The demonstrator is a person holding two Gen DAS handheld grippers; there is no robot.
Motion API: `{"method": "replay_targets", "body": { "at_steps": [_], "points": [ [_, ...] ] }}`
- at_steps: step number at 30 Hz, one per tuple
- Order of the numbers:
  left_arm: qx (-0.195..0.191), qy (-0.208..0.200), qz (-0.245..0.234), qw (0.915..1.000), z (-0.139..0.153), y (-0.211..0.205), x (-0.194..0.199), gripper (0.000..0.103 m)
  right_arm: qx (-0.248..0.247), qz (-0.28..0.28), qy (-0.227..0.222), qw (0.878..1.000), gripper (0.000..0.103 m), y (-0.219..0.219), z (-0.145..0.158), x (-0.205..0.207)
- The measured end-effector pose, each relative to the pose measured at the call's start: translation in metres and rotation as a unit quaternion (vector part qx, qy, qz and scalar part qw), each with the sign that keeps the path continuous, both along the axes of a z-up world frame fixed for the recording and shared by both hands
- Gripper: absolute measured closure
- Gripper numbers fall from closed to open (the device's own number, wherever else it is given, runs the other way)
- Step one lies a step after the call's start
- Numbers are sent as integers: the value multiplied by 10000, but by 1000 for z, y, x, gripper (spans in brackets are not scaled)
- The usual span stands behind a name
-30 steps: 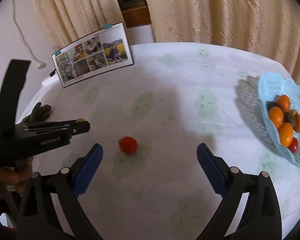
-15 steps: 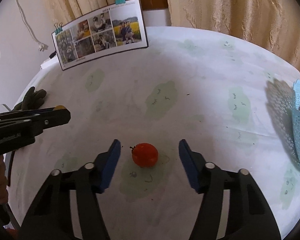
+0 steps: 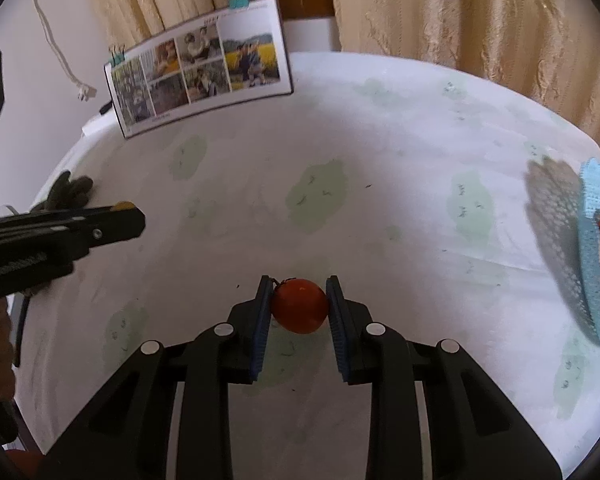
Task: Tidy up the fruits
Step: 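Grasp the small yellow fruit with the left tool while the right tool grasps the small red tomato, then drop the tomato into the basket with the right tool while the left tool carries the yellow fruit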
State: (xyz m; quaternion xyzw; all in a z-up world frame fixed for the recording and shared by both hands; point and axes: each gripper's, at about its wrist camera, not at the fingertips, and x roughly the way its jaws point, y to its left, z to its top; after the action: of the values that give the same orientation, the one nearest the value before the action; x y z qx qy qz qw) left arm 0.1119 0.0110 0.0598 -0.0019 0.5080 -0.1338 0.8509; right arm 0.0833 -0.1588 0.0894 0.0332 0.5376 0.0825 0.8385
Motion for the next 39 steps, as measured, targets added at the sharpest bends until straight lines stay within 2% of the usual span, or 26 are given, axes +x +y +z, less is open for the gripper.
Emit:
{"method": "replay_targets", "body": {
  "at_steps": [10,20,31,39],
  "points": [
    [31,-192,-190,9996,18,-28,-7,75,138,-417,-448,9980,75,-38,44,-12],
    [14,-402,-413,9983,38,-63,-19,75,61,-891,-798,9928,75,-88,79,-30],
    [16,-584,-741,9955,59,-118,-38,75,-118,-1575,-1013,9822,75,-163,103,-53],
    [25,-733,-1056,9917,71,-164,-49,75,-259,-2062,-1064,9724,75,-219,110,-69]
  ]
}}
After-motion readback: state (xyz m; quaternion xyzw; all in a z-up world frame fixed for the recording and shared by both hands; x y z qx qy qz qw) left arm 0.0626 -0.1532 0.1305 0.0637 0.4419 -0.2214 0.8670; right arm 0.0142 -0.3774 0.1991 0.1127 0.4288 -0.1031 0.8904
